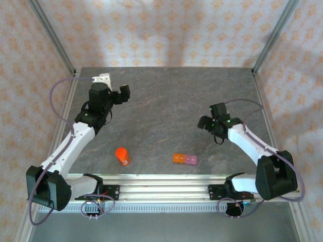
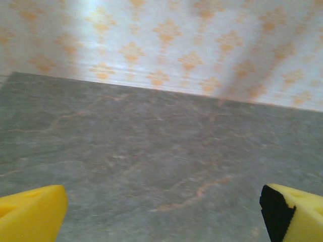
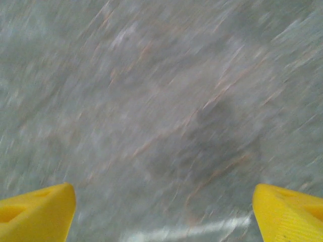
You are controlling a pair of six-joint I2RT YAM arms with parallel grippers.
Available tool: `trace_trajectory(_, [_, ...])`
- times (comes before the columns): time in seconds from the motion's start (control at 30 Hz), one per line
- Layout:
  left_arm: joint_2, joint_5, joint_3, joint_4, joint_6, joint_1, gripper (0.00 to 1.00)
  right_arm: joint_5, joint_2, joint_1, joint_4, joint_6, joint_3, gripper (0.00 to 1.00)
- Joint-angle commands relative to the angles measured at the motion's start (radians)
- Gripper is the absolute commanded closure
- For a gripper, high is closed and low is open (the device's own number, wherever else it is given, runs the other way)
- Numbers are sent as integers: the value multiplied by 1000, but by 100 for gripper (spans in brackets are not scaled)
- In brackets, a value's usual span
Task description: Sort the pills into containers
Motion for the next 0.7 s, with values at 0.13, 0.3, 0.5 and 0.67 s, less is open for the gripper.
trace_trajectory(0.13, [55,-29,88,-75,-38,-159,0,44,-75,234,-117,-71,-26,0])
trace_trajectory(0.3, [128,-63,139,-100,-24,-234,0,60,-78,316,-142,-9,-56,0])
trace_trajectory(0.5, [179,-71,164,-87,-17,-279,0,46,-147,398,-151,109,-101,0])
trace_trajectory(0.67, [216,-79,188,-86,-11,-304,0,14,-152,437,-139,176,-130,0])
